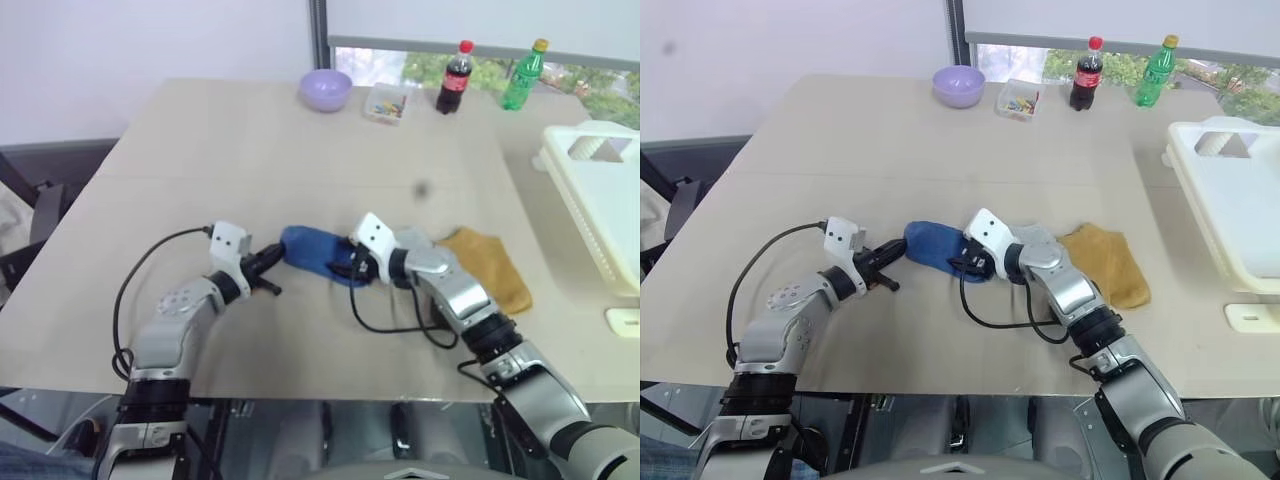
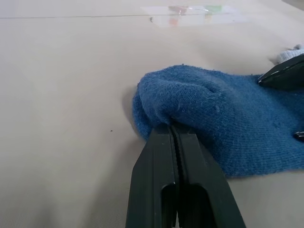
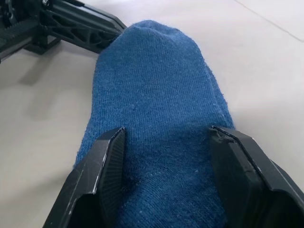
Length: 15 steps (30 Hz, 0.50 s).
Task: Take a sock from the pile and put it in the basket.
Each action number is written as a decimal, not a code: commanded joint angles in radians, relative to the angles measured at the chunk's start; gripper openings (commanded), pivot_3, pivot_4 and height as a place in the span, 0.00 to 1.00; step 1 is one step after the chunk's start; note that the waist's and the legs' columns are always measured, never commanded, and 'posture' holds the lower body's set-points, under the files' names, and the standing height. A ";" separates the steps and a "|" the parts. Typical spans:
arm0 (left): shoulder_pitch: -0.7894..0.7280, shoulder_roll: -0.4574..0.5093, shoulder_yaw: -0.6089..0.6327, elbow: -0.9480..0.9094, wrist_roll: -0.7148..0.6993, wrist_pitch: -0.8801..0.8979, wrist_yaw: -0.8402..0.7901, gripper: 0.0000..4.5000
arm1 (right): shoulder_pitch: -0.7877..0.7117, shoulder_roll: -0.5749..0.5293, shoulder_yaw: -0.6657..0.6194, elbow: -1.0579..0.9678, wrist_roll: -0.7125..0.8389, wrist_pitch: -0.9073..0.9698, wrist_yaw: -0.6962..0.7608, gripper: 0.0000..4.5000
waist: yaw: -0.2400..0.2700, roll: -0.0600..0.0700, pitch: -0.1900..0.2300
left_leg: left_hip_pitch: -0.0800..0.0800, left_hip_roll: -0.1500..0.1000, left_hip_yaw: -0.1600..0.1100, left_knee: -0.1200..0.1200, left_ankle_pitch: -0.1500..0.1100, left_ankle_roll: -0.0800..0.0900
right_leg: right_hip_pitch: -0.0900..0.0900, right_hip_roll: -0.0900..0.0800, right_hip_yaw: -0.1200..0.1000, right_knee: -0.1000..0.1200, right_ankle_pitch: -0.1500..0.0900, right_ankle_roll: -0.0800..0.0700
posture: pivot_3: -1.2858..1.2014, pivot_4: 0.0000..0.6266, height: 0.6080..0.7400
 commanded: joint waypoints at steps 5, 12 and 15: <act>-0.018 0.007 0.025 0.000 -0.015 -0.032 -0.022 0.00 | 0.013 0.006 0.013 0.036 -0.056 -0.009 0.009 0.63 | 0.000 0.000 0.000 | 0.007 0.000 0.000 0.000 0.000 0.000 | 0.006 0.000 0.000 0.001 0.000 0.000 | 0.52 0.24 0.93; -0.044 0.005 0.045 0.033 -0.028 -0.049 -0.033 0.40 | 0.019 0.013 0.004 0.036 -0.067 -0.005 0.011 0.64 | 0.000 0.000 0.000 | 0.010 0.000 0.000 0.000 0.000 0.000 | 0.009 0.000 0.000 0.001 -0.002 -0.004 | 0.52 0.24 0.93; -0.086 -0.019 0.084 0.056 -0.105 0.009 -0.042 0.40 | 0.017 0.015 0.000 0.041 -0.071 -0.007 0.010 0.64 | 0.000 0.000 0.000 | 0.010 0.000 0.000 0.000 0.000 0.000 | 0.009 0.000 0.000 0.001 -0.002 -0.004 | 0.52 0.24 0.93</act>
